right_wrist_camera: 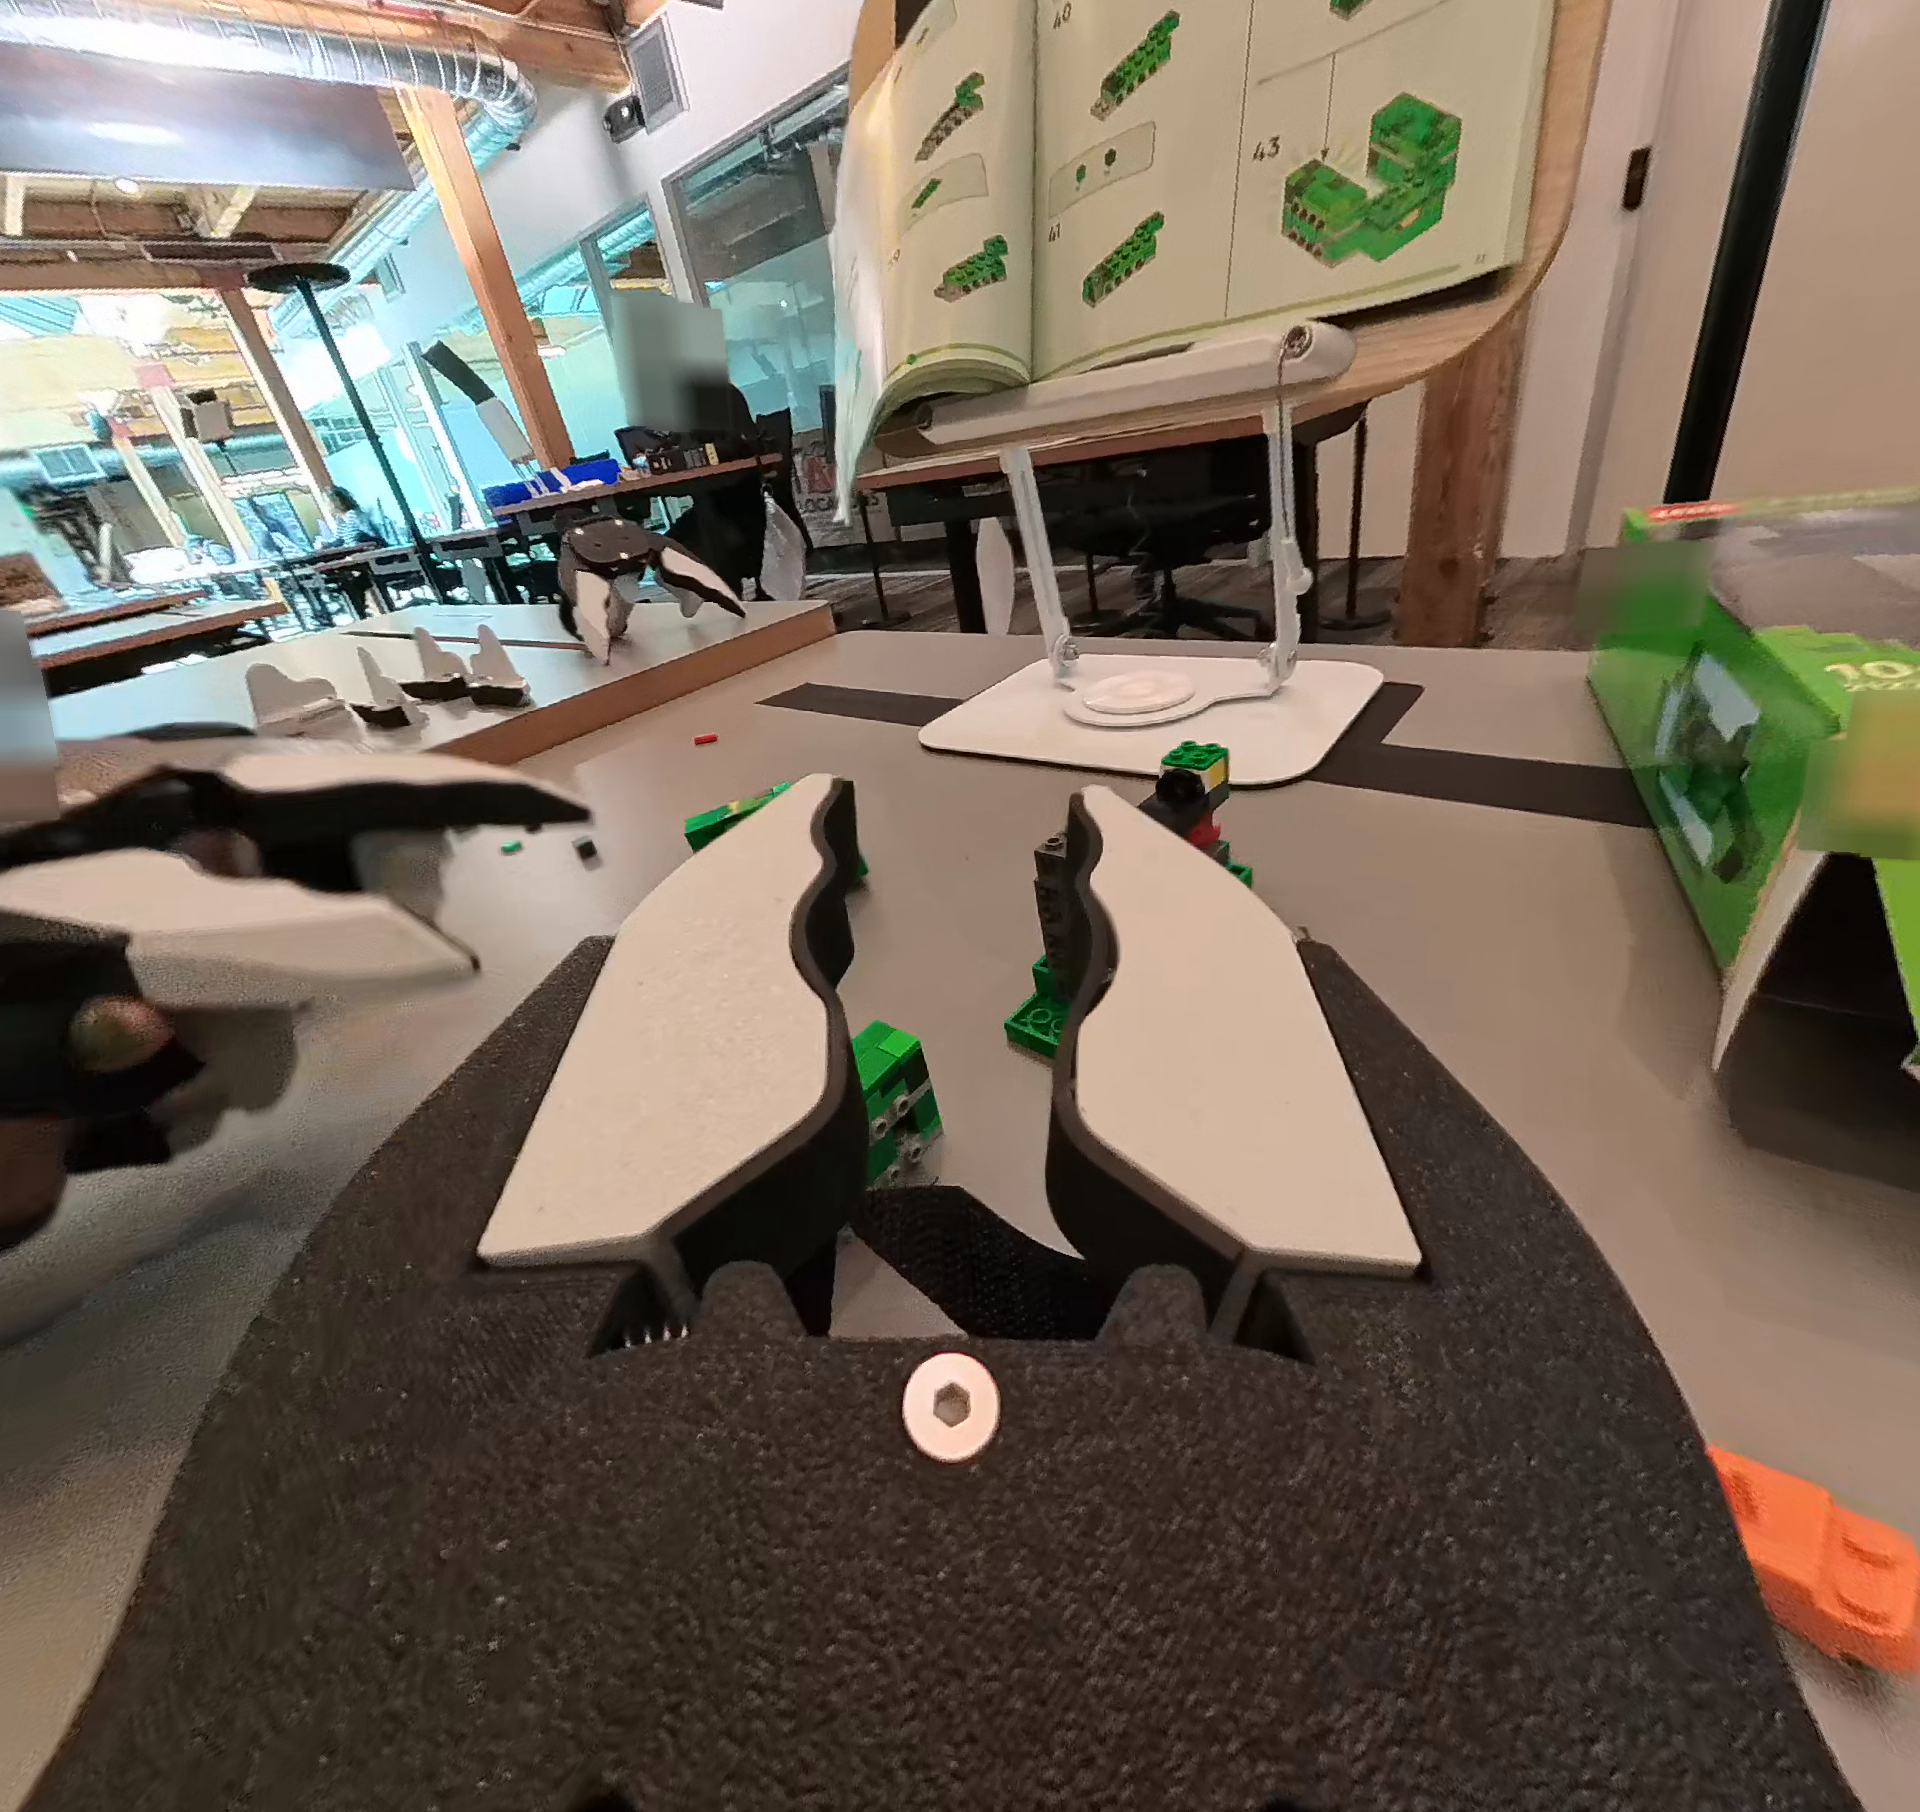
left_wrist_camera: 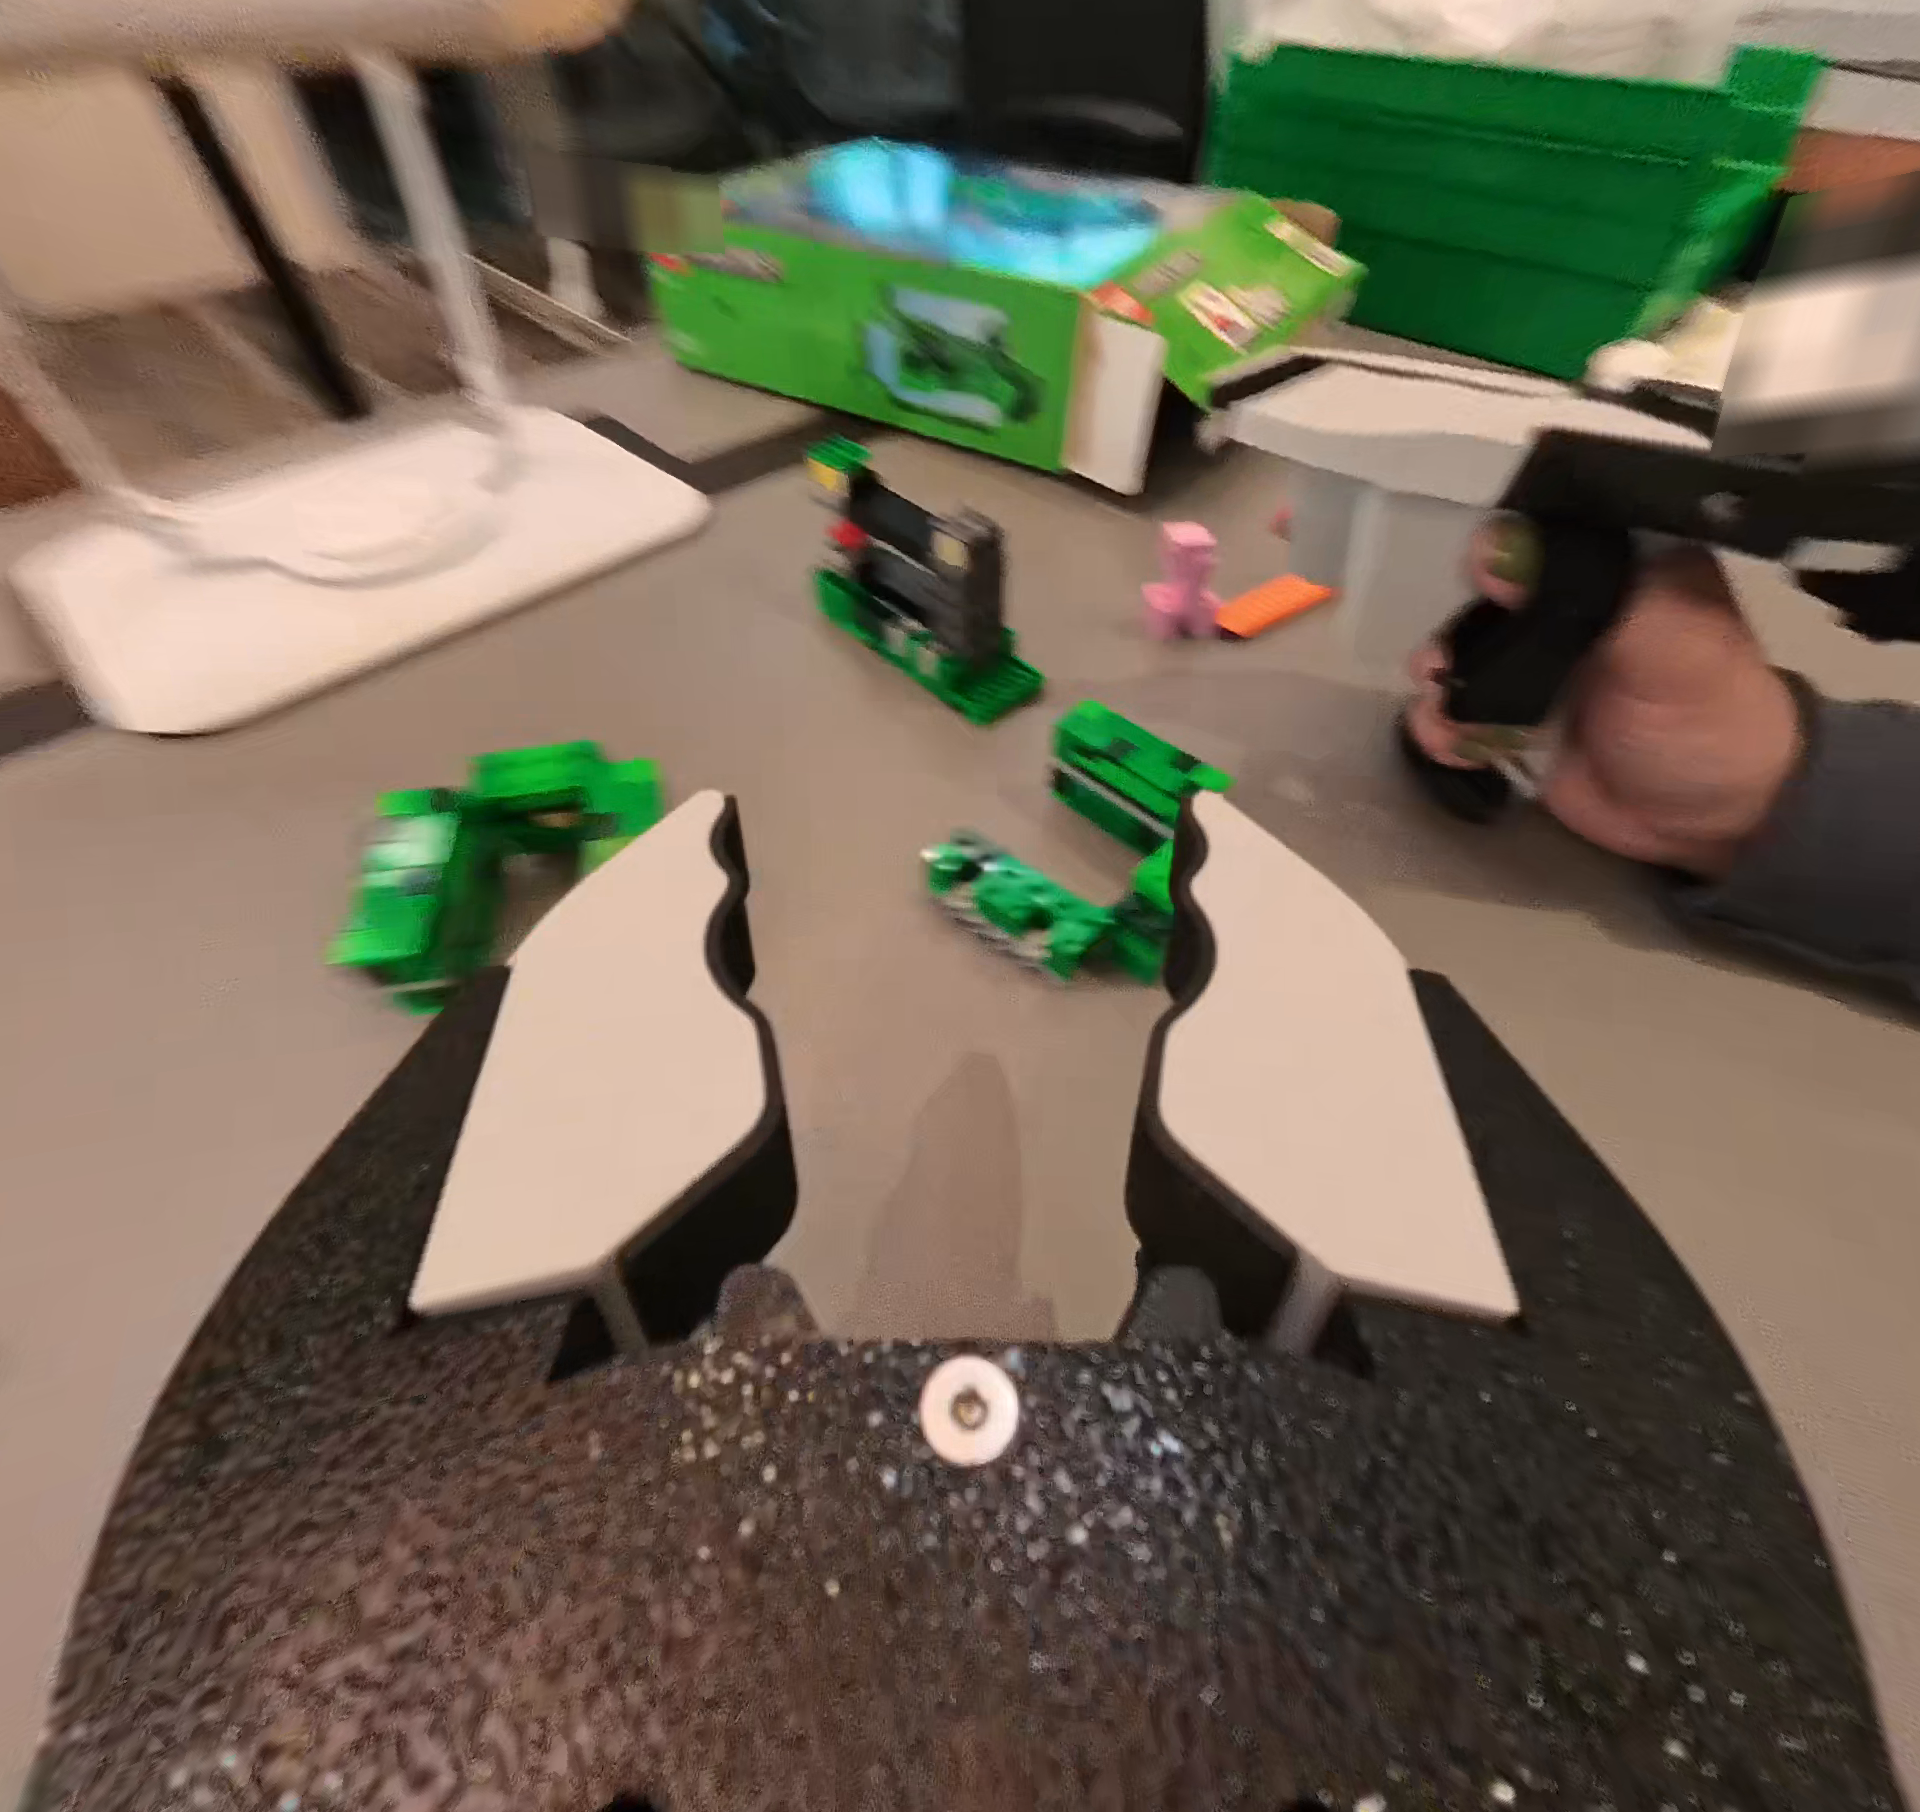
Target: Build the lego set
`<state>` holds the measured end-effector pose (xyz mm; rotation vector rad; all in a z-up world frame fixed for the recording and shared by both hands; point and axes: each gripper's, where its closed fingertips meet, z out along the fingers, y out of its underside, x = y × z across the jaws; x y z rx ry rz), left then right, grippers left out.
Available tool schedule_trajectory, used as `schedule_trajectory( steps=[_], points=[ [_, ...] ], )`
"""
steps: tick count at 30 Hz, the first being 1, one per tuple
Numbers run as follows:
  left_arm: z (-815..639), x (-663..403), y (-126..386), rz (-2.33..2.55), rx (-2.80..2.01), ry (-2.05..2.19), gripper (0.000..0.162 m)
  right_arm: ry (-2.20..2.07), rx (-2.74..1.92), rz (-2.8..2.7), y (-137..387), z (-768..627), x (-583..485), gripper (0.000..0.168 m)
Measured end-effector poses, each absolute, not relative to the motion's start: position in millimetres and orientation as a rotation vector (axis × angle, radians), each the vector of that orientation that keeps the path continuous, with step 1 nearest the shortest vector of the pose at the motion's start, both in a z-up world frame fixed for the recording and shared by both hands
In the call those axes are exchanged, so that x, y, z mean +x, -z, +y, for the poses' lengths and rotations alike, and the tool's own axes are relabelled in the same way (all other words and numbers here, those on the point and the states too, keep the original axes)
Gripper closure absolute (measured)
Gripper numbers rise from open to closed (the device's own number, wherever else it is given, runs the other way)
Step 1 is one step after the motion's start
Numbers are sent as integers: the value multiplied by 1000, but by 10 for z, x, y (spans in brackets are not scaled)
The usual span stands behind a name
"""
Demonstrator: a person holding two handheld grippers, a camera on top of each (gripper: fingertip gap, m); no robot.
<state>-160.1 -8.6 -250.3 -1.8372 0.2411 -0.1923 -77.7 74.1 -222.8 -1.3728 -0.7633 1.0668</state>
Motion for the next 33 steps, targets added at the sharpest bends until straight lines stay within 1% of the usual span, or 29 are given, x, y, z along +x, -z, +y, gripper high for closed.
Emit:
schedule_trajectory(
  steps=[2,4,5,7,9,13,14,15,17,19,22,24,29,31,33],
  points=[
    [-202,-1892,2412,170,-1791,21,83,-1032,-1346,-771,2208,725,-765,131],
    [-411,-2185,2435,89,-1794,-156,82,-1008,-1326,-786,2198,705,-771,134],
    [-558,-2373,2465,28,-1807,-275,85,-1001,-1321,-796,2199,696,-780,135],
    [-926,-2796,2499,-96,-1826,-559,99,-995,-1314,-814,2204,680,-795,135],
    [-1224,-3060,2532,-152,-1843,-689,100,-996,-1307,-812,2196,683,-793,136],
    [-1550,-3269,2785,-247,-1970,-660,101,-1029,-1319,-794,2194,709,-784,136],
    [-1580,-3261,2849,-250,-1999,-633,104,-1037,-1321,-785,2191,717,-777,136],
    [-1595,-3232,2908,-242,-2028,-596,114,-1043,-1322,-777,2187,724,-770,136],
    [-1605,-3204,2939,-235,-2044,-577,114,-1052,-1324,-767,2183,731,-761,136],
    [-1581,-3170,2952,-207,-2053,-572,119,-1055,-1324,-765,2181,732,-759,136],
    [-1526,-3141,3052,-173,-2125,-579,119,-1050,-1319,-767,2176,728,-759,136],
    [-1499,-3138,3126,-164,-2178,-589,116,-1047,-1316,-768,2174,725,-758,136],
    [-1440,-3121,3164,-179,-2205,-531,123,-1032,-1303,-784,2169,703,-769,136],
    [-1420,-3102,3181,-168,-2217,-503,128,-1022,-1297,-798,2172,687,-782,136],
    [-1399,-3068,3205,-154,-2233,-464,138,-1019,-1292,-806,2172,676,-788,136]
  ],
)
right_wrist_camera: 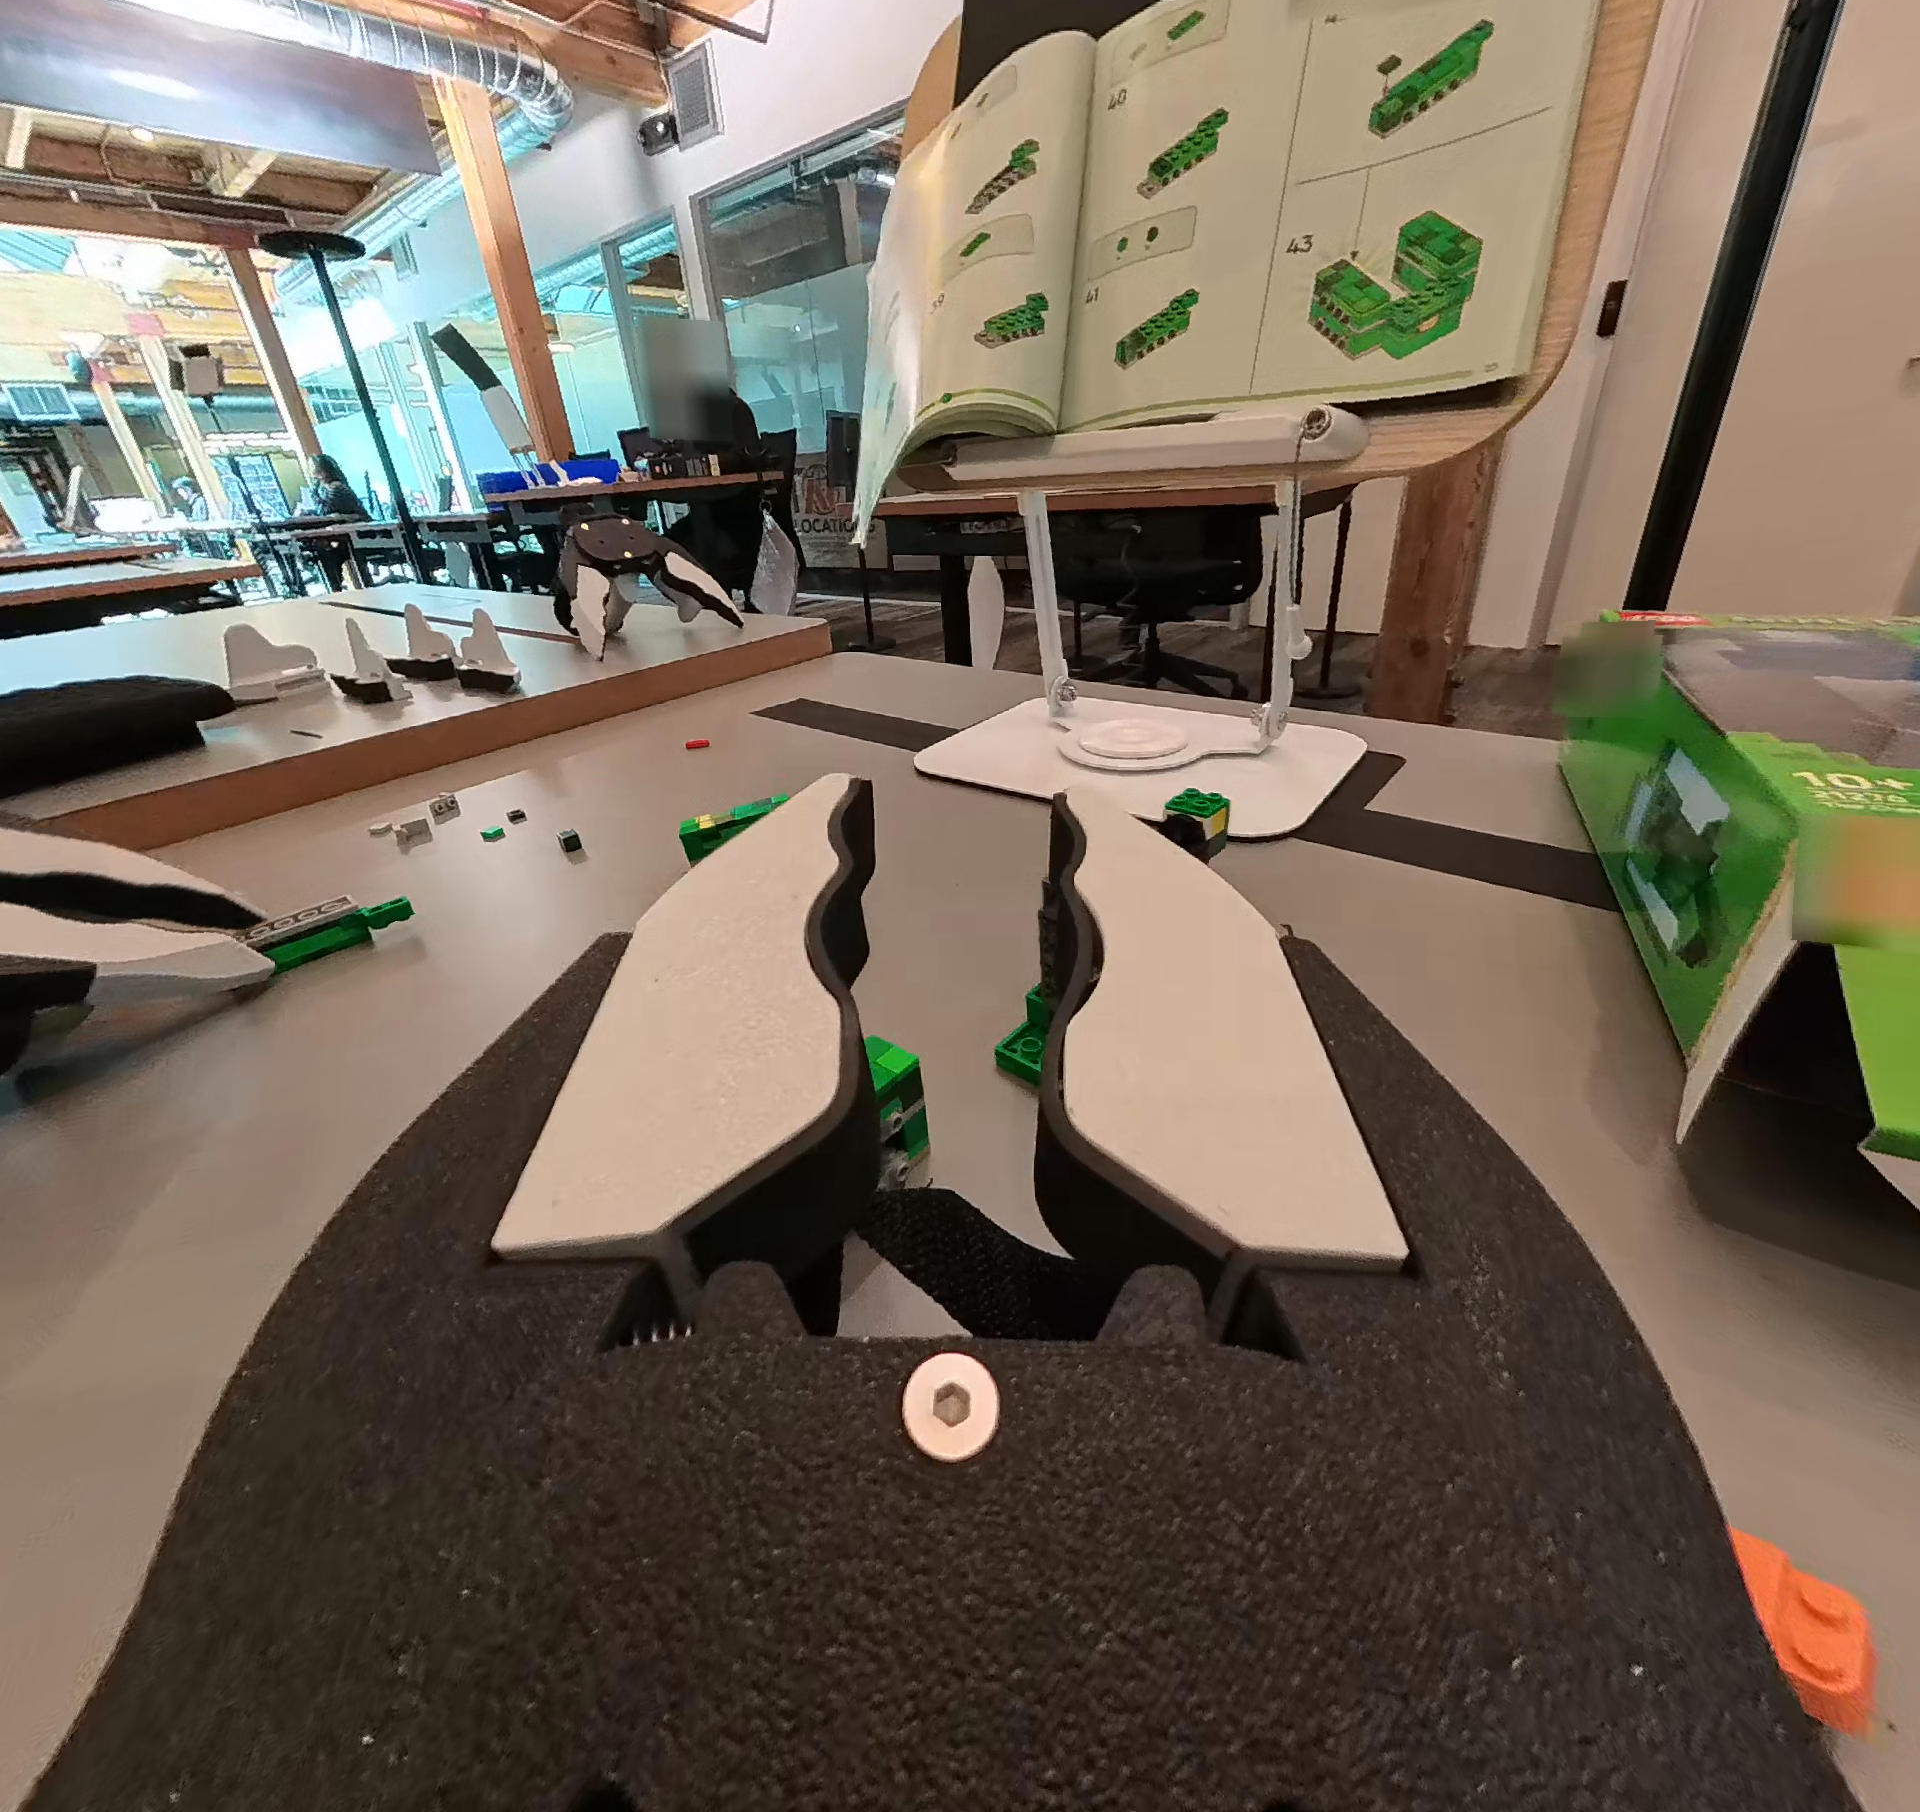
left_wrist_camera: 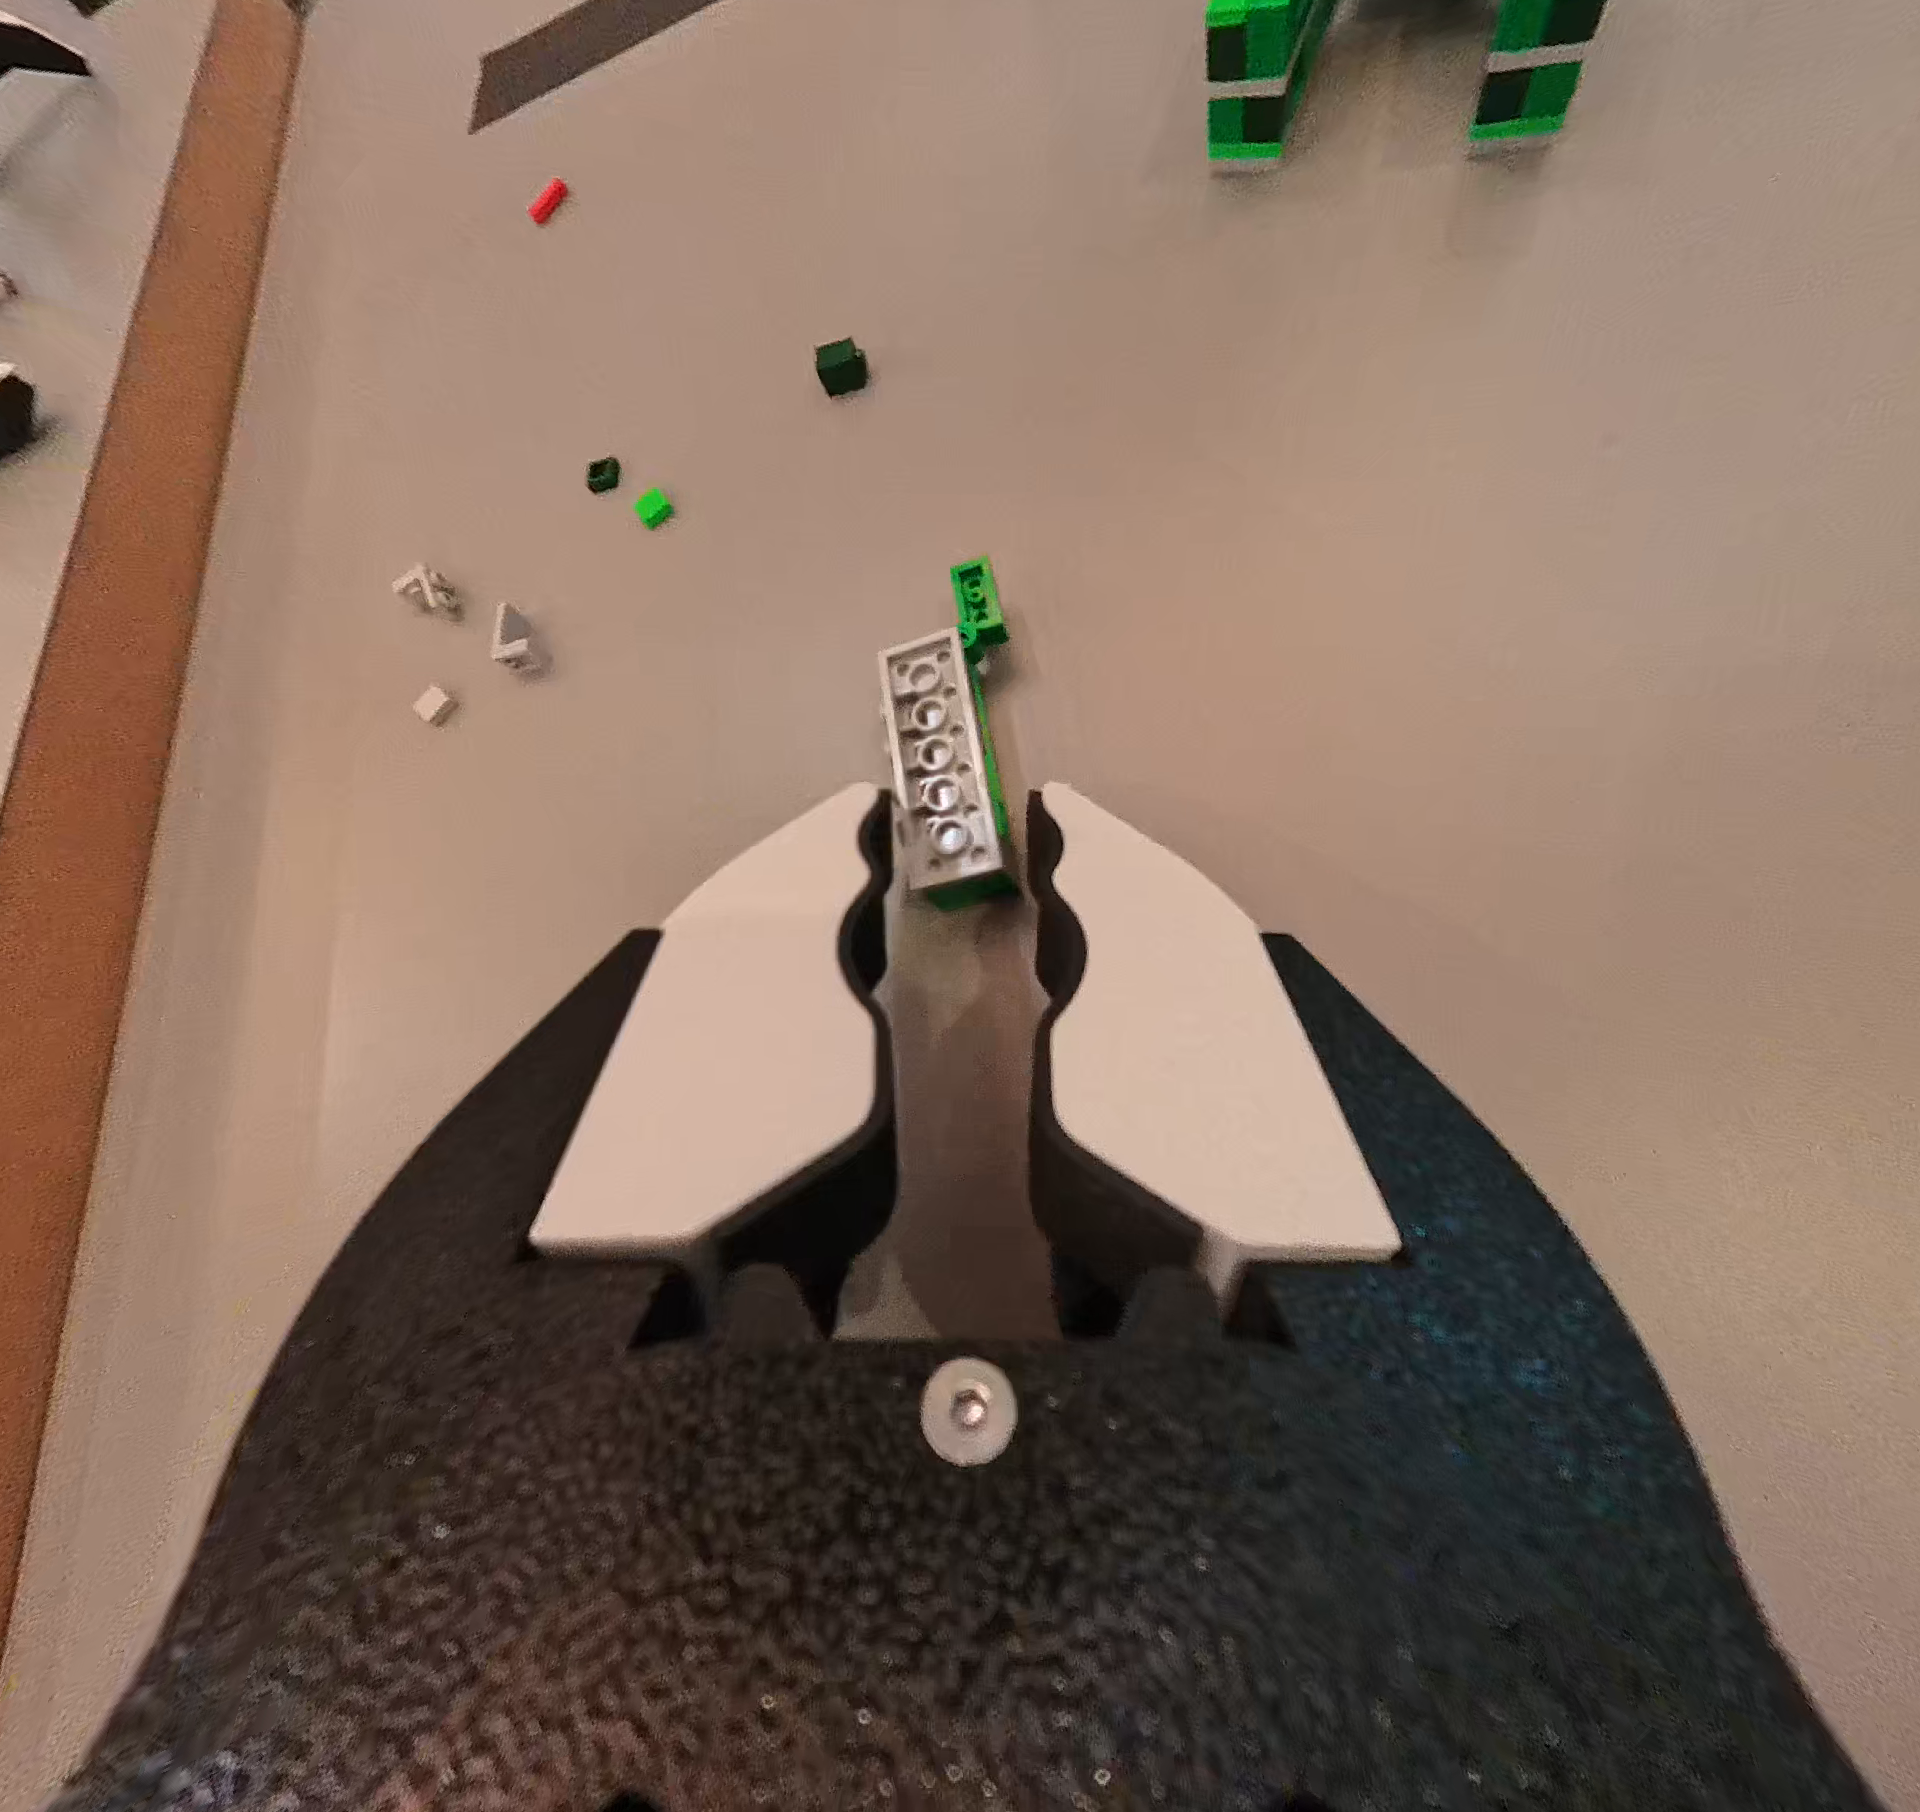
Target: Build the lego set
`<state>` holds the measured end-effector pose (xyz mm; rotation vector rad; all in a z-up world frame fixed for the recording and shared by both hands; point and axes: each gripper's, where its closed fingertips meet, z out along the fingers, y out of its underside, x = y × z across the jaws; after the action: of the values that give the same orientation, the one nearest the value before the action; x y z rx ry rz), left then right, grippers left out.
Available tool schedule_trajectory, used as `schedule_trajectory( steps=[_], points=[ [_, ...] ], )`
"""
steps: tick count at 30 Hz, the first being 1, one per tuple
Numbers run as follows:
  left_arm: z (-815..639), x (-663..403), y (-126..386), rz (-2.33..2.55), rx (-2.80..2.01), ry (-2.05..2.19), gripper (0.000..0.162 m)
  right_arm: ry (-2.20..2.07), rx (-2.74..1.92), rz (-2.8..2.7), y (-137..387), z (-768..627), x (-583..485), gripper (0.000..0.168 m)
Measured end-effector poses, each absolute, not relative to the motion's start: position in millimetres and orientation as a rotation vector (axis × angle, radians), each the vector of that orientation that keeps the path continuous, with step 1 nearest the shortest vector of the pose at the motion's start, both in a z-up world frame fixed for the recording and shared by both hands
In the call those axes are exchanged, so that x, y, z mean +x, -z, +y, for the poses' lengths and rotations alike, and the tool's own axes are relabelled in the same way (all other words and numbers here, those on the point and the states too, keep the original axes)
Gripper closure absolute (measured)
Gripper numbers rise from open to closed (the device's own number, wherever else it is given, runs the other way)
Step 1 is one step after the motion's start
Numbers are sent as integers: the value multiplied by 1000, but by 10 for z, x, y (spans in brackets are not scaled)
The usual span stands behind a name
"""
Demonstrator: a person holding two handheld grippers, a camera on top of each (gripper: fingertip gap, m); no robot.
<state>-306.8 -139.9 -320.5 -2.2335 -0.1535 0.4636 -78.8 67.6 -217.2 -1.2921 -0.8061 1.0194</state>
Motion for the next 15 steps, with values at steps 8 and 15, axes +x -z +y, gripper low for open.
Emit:
schedule_trajectory(
  steps=[8,15],
  points=[
    [-1375,-3063,3238,-175,-2256,-354,143,-1034,-1296,-800,2171,682,-787,137],
    [-1176,-2558,2845,-218,-1953,395,143,-1030,-1292,-807,2173,674,-794,137]
  ],
)
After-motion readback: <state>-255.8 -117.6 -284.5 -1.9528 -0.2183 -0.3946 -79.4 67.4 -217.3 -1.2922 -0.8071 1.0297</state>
